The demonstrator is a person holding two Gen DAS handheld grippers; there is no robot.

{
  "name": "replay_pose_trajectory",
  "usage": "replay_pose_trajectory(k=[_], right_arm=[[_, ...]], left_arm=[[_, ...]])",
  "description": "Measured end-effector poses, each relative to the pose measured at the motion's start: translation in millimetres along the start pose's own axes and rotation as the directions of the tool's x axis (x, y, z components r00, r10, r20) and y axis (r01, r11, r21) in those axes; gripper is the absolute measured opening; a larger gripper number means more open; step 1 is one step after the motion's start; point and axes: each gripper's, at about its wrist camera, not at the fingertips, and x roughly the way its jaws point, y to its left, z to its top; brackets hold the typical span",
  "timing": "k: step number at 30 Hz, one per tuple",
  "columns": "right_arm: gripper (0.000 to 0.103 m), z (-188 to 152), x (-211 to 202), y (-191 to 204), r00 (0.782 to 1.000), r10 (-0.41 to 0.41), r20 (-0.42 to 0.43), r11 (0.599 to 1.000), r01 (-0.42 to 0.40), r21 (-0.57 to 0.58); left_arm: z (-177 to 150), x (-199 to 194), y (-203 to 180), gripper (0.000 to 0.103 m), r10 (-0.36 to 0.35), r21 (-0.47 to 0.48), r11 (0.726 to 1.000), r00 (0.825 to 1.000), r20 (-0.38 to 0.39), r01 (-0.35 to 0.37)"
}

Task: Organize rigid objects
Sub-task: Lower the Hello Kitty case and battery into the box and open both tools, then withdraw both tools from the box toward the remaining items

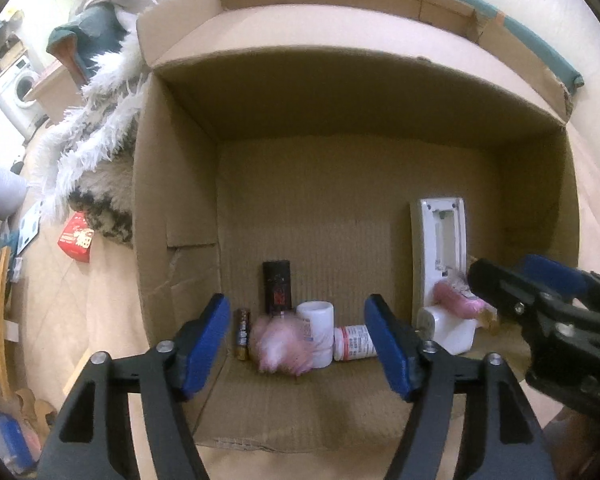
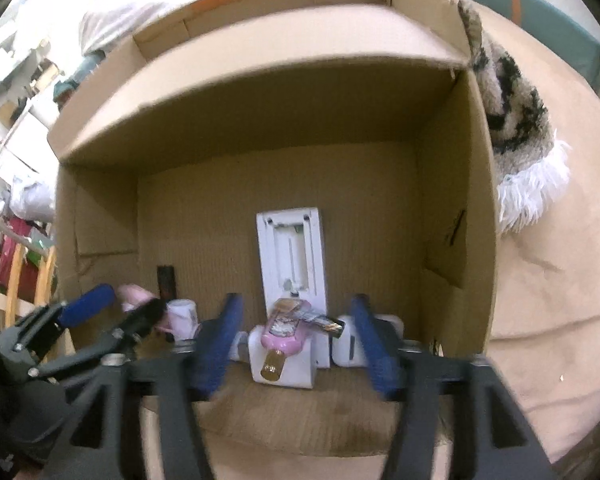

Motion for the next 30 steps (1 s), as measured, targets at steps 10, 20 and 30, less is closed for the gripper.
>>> replay_pose_trajectory(k=[10, 20, 30], right_arm=[[0.103, 5.3, -13.7, -12.7, 0.994, 0.087, 0.061, 0.992, -0.092, 0.088], [0.103, 2.9, -31.4, -26.3, 0.981, 0.163, 0.102, 0.965, -0.180, 0.193], [0.103, -24.0, -56.7, -37.4, 0.986, 0.125, 0.107, 0.971, -0.144, 0.192]], left_arm=[[2.8, -6.6, 1.4, 0.073, -0.035, -0.011, 0.999, 0.999, 0.008, 0.035], [-3.0, -34.1, 19.5, 0.073, -0.160, -0.065, 0.985, 0.987, 0.001, 0.159], [-29.8, -65.5, 35.5, 0.073, -0.079, -0.130, 0.988, 0.996, 0.040, 0.083]])
